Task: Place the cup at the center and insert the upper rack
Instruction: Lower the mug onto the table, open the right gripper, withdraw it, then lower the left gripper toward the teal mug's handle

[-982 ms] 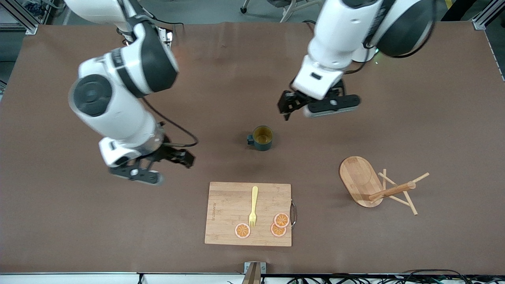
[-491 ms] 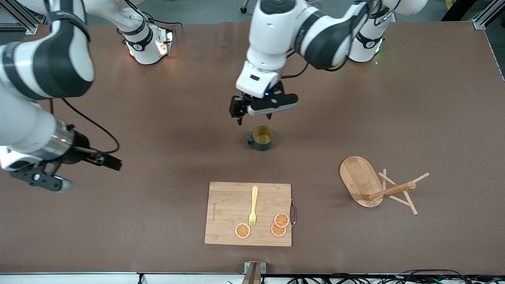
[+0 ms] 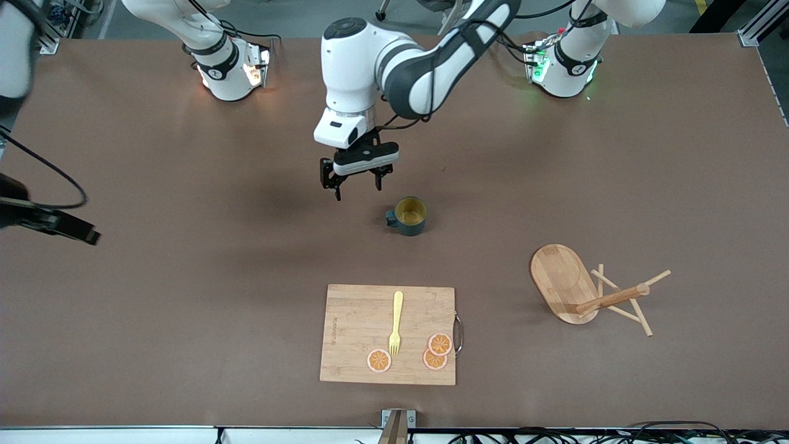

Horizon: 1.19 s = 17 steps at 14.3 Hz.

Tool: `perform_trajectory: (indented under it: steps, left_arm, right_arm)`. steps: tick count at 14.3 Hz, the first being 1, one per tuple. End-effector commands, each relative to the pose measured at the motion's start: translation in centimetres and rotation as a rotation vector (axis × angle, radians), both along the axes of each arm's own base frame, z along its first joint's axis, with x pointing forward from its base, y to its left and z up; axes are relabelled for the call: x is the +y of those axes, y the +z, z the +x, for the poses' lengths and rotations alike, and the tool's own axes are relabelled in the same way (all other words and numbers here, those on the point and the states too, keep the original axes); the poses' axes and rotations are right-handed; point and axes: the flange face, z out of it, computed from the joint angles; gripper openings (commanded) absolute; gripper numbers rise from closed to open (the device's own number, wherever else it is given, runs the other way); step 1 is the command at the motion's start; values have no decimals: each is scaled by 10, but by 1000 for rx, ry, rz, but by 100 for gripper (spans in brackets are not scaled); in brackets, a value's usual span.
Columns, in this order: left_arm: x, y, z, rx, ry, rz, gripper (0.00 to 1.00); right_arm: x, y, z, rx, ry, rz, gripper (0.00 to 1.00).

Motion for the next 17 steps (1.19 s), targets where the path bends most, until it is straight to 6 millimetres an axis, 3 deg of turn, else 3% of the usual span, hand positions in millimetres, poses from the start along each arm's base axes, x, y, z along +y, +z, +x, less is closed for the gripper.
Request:
perform_trajectory:
  steps: [1, 3, 6, 8, 10, 13, 17]
  left_arm:
    - [-24, -28, -22, -85, 19, 21, 100]
    - [-32, -55, -42, -107, 4, 70, 100]
    - [-38, -94, -70, -137, 3, 159, 100]
    - [-39, -112, -77, -176, 22, 171, 100]
    - [-39, -142, -95, -210, 14, 200, 100]
    - [-37, -173, -107, -269, 18, 245, 100]
    - [-31, -206, -116, -317, -4, 328, 100]
  right_arm:
    - [-20, 23, -27, -35, 79, 8, 100]
    - [-11, 24, -40, -38, 101, -27, 100]
    - [-11, 16, -45, -44, 128, -43, 100]
    - [-12, 18, -51, -40, 131, -41, 100]
    - [-13, 10, -66, -19, 128, -25, 100]
    - [-7, 4, -85, -27, 197, -30, 100]
    - [-17, 1, -91, -23, 188, -38, 100]
